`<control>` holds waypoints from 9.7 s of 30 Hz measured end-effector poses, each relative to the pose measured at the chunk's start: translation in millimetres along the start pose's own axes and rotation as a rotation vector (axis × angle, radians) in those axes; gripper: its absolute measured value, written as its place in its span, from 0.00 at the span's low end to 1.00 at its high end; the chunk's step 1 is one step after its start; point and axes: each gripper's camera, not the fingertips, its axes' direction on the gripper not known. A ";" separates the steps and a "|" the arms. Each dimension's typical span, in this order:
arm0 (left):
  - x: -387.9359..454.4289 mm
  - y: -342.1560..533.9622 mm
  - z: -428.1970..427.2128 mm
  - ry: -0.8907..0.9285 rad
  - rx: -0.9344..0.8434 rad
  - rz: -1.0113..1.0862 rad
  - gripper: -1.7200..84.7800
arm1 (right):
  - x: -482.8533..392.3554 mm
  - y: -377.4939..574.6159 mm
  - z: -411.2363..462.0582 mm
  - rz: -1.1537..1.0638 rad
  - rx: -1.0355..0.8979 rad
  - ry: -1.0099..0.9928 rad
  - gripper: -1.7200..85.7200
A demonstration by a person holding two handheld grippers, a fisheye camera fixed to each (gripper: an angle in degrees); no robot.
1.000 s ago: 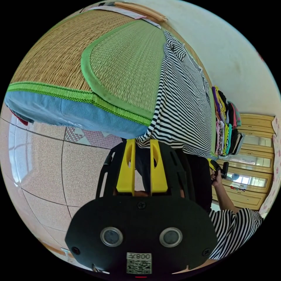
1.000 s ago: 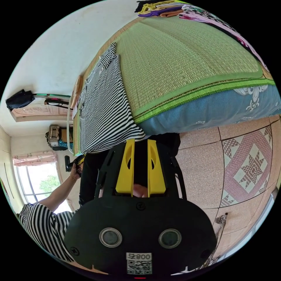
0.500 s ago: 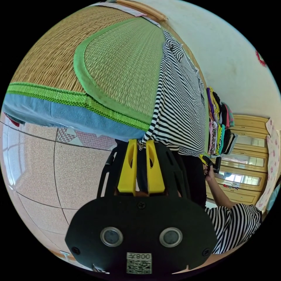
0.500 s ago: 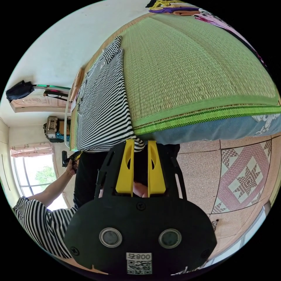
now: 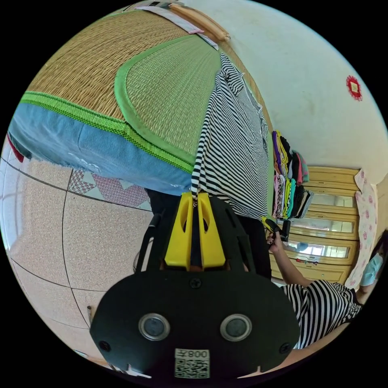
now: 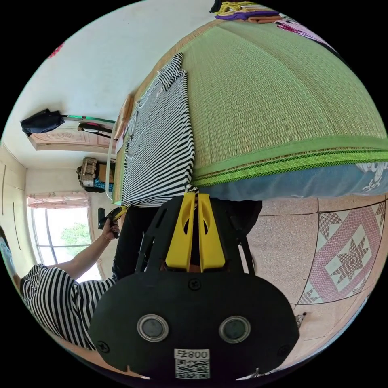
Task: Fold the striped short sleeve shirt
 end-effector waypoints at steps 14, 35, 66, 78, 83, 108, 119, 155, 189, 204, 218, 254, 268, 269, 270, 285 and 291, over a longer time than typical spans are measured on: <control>-18.3 93.1 -42.9 0.174 0.118 0.117 0.04 | 11.8 84.8 -66.2 -0.143 0.125 -0.242 0.03; -95.7 274.2 -99.0 0.419 0.239 0.189 0.04 | 63.8 278.1 -140.0 -0.198 0.273 -0.400 0.03; -132.9 365.9 -170.4 0.537 0.339 0.319 0.04 | 73.4 419.5 -192.3 -0.332 0.391 -0.491 0.03; -118.9 328.9 -185.7 0.559 0.349 0.334 0.04 | 50.0 386.0 -215.0 -0.371 0.386 -0.475 0.03; -111.9 316.8 -198.3 0.568 0.356 0.356 0.04 | 39.5 380.3 -230.3 -0.395 0.384 -0.465 0.03; -31.7 64.0 -175.4 0.580 0.362 0.338 0.04 | 0.4 125.7 -220.6 -0.361 0.353 -0.409 0.03; 13.2 -78.2 -149.9 0.563 0.338 0.327 0.04 | -6.1 -16.7 -202.4 -0.298 0.330 -0.398 0.03; 79.7 -466.0 1.5 0.399 0.259 0.022 0.04 | 42.9 -444.8 -47.2 0.032 0.089 -0.364 0.03; 201.0 -547.2 -12.5 0.351 0.425 -0.048 0.04 | 1.6 -495.3 -26.6 0.070 0.169 -0.342 0.03; 421.0 -587.1 84.2 -0.008 -0.077 0.393 0.02 | -159.3 -496.0 41.1 -0.208 0.009 0.124 0.02; 508.6 -616.7 75.1 -0.132 -0.074 0.458 0.02 | -201.7 -508.3 42.5 -0.228 0.038 0.145 0.02; 616.5 -592.9 36.5 -0.223 -0.063 0.604 0.02 | -264.5 -509.9 46.4 -0.350 -0.031 0.110 0.02; 587.4 -563.0 -26.4 -0.253 0.026 0.537 0.02 | -269.0 -474.0 50.3 -0.400 -0.114 0.121 0.02; 585.5 -562.0 -27.1 -0.260 0.019 0.535 0.02 | -266.8 -474.0 49.8 -0.391 -0.114 0.122 0.02; 582.1 -561.0 -27.7 -0.269 0.007 0.534 0.02 | -266.1 -474.2 49.5 -0.388 -0.115 0.119 0.02; 566.4 -569.6 -55.3 -0.275 0.090 0.486 0.02 | -257.2 -460.7 17.5 -0.363 -0.067 0.183 0.02; 556.9 -543.7 -41.0 -0.204 0.012 0.520 0.03 | -237.3 -446.2 -20.1 -0.285 0.041 0.271 0.02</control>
